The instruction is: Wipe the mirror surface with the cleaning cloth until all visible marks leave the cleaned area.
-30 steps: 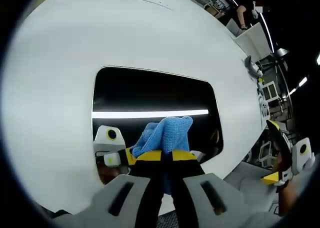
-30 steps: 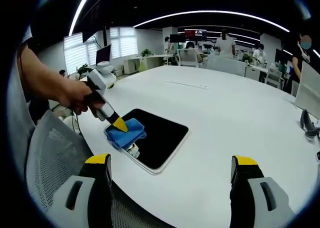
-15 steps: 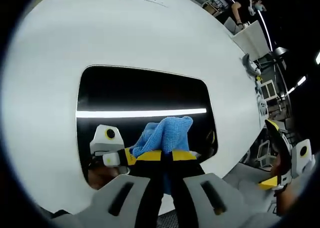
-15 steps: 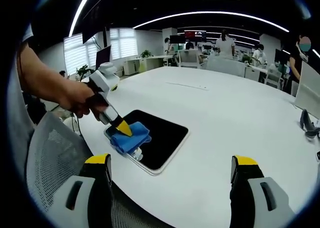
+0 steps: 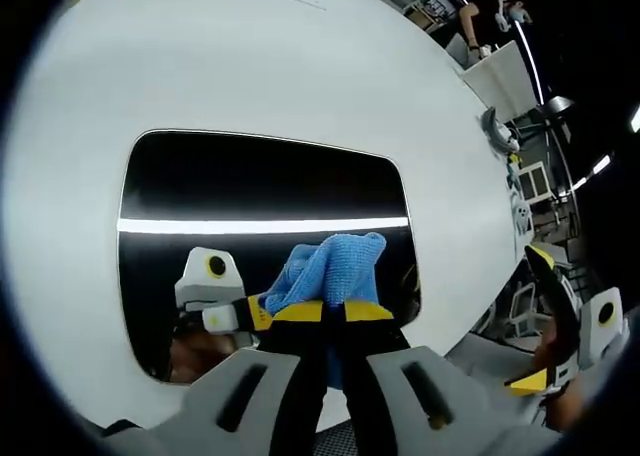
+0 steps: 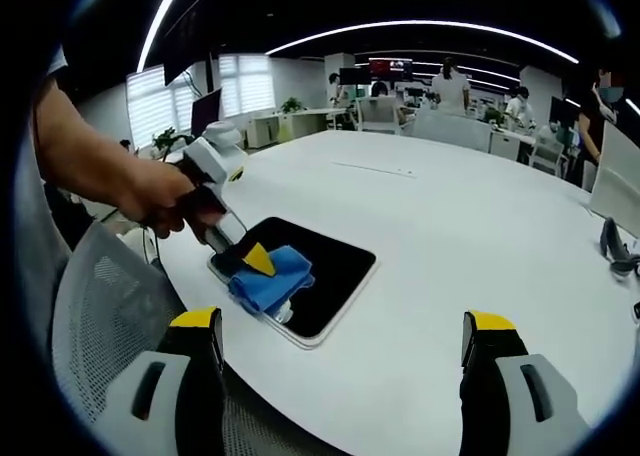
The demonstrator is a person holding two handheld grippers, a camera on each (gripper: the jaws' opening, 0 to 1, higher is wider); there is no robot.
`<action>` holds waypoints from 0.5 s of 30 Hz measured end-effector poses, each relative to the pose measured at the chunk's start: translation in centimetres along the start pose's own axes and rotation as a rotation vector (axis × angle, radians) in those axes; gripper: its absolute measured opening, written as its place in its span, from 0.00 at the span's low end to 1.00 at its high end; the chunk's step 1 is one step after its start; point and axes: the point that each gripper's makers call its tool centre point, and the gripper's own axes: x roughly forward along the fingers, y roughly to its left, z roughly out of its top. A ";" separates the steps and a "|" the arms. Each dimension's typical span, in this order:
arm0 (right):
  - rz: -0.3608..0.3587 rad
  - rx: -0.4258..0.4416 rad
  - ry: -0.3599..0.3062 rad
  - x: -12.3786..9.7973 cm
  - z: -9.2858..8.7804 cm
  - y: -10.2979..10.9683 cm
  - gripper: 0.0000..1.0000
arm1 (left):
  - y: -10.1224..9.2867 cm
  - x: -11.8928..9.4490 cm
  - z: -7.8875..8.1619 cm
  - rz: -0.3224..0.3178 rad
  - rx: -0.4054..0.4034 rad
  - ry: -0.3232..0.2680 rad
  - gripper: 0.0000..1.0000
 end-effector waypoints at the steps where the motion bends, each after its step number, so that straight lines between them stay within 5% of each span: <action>1: 0.000 -0.001 -0.001 0.0 0.0 0.0 0.99 | -0.2 0.1 0.0 -0.002 -0.004 0.000 0.01; 15: -0.005 0.006 -0.012 0.0 0.1 -0.2 0.99 | -3.3 1.9 -0.5 -0.026 0.012 0.009 0.01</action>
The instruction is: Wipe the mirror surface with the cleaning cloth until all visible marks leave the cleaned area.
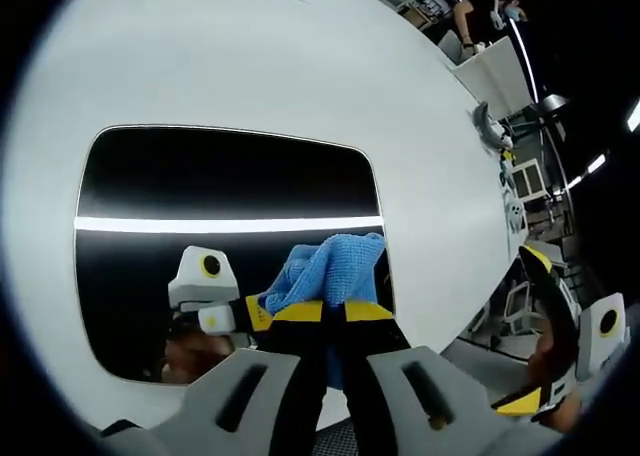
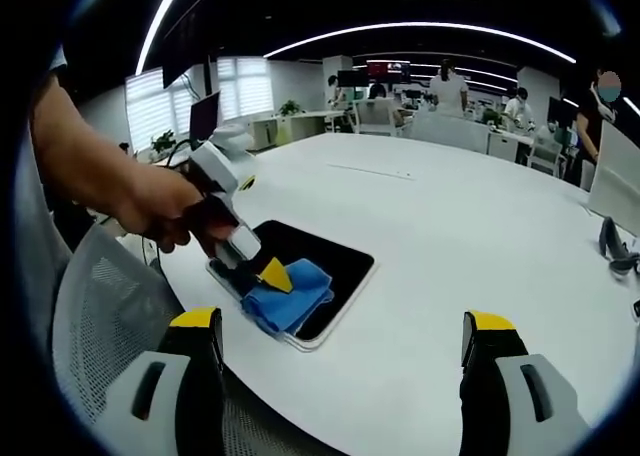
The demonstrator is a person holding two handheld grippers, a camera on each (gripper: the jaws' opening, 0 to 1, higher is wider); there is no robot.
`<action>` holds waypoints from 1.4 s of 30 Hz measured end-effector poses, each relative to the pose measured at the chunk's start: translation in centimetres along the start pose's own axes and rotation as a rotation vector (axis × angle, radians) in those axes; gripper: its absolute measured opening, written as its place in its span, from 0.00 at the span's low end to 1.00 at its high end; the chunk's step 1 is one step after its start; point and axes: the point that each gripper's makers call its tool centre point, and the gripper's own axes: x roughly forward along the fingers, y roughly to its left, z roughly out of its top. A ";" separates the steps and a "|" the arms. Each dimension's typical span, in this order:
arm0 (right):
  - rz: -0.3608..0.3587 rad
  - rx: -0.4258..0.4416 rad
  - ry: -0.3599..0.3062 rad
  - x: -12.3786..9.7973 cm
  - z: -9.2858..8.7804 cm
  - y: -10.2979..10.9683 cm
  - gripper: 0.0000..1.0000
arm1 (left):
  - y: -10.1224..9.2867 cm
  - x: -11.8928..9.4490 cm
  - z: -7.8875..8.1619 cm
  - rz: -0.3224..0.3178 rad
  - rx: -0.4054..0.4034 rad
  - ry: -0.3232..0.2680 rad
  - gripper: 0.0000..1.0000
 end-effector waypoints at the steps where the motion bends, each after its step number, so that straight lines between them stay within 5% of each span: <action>1: 0.000 0.000 0.000 0.0 0.0 0.0 0.99 | -0.1 0.0 0.0 -0.001 0.001 0.001 0.01; 15: -0.003 0.007 -0.008 -0.1 0.2 0.0 0.99 | -2.6 1.3 -0.7 -0.018 0.025 0.014 0.01; 42: -0.005 0.014 -0.012 -0.1 0.2 -0.2 0.99 | -2.2 1.6 0.9 -0.023 0.017 0.010 0.01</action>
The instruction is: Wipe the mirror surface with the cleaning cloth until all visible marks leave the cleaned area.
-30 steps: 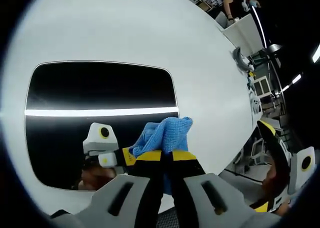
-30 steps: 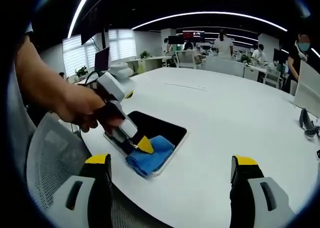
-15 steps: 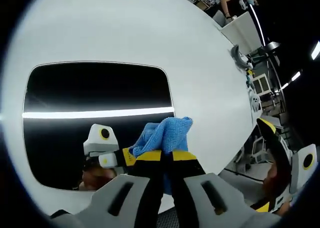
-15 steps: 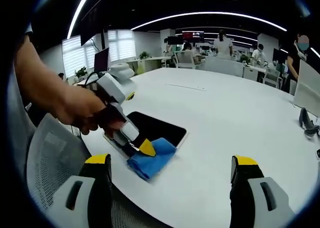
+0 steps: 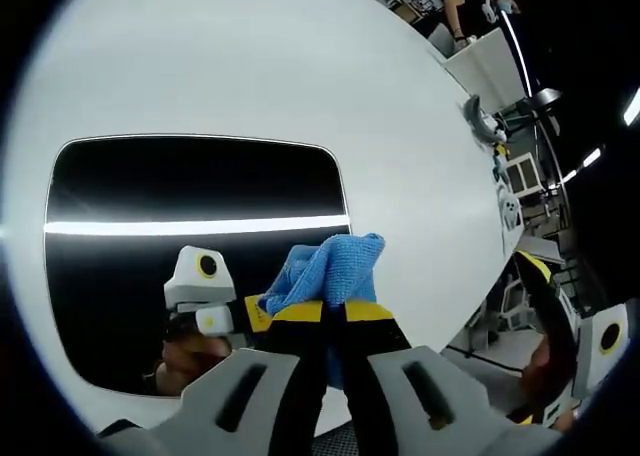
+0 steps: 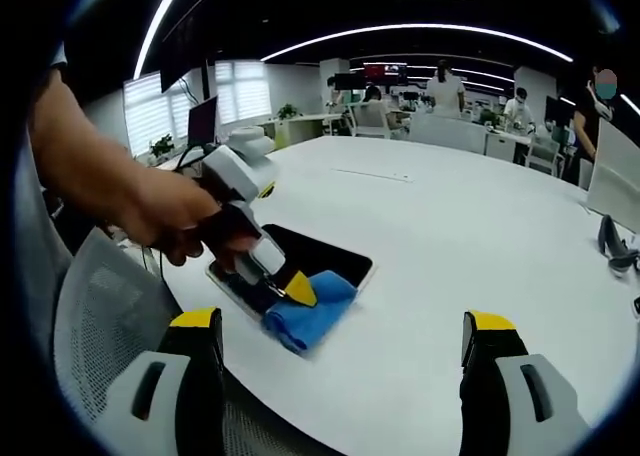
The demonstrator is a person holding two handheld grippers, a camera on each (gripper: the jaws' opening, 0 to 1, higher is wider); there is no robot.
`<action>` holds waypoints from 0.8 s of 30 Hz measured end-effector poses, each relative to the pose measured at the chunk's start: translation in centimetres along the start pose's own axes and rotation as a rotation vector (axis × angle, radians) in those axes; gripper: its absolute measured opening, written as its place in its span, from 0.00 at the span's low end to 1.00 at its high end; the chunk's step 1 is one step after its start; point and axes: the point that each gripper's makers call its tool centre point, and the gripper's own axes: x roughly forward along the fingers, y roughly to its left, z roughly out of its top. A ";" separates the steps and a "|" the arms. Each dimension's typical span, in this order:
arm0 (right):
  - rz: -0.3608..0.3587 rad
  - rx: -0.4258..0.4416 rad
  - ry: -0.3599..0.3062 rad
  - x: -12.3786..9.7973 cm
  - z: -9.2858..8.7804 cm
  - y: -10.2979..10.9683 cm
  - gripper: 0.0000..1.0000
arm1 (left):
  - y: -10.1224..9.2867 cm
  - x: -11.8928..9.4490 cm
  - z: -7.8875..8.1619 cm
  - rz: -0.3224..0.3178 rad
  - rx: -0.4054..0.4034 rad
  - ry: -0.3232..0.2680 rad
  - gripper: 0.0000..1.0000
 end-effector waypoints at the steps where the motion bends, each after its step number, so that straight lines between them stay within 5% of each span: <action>1: -0.001 0.001 -0.001 0.0 0.0 0.0 0.99 | 0.0 0.0 0.1 0.000 0.001 -0.001 0.01; 24: -0.001 -0.014 0.004 0.0 0.0 0.0 0.99 | 0.6 1.2 4.3 0.008 0.022 -0.001 0.01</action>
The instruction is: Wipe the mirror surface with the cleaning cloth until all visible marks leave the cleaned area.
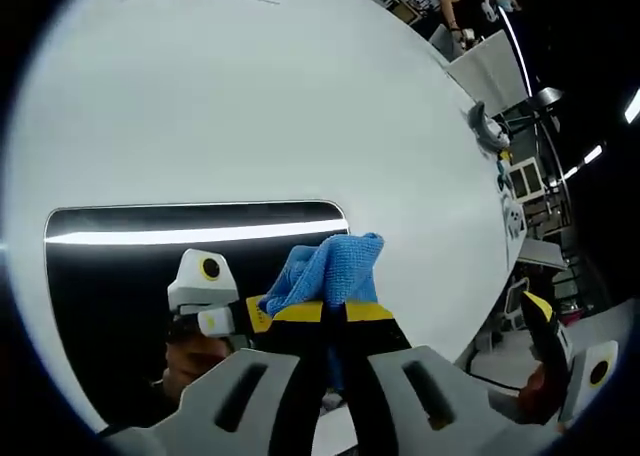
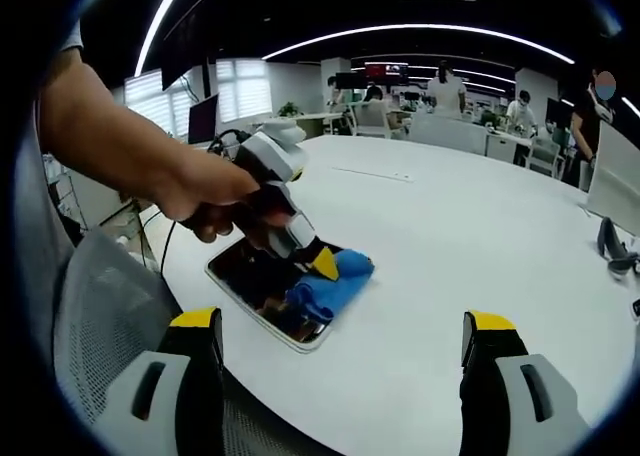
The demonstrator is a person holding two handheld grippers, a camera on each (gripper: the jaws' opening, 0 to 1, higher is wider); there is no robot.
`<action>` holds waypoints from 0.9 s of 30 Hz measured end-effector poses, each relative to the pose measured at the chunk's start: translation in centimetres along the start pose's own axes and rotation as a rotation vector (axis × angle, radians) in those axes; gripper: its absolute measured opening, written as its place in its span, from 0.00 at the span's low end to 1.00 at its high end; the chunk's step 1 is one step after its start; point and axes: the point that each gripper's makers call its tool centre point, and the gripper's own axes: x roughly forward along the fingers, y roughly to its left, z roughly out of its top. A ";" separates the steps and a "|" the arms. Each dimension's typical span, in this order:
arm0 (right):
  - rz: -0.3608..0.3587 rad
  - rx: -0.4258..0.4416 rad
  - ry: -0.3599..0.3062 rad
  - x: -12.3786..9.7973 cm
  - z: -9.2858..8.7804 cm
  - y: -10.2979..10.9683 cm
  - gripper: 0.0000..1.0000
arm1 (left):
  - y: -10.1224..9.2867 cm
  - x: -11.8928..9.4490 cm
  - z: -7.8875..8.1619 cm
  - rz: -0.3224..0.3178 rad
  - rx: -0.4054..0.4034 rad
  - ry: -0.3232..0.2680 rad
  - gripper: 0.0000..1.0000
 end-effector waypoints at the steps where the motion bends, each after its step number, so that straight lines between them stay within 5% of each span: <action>1: 0.000 -0.001 0.001 0.0 0.0 0.0 0.99 | 0.1 0.0 0.1 0.000 0.001 0.001 0.01; 27: -0.010 0.006 0.001 0.0 0.0 -0.3 0.99 | 0.2 1.5 4.5 0.007 0.029 0.003 0.01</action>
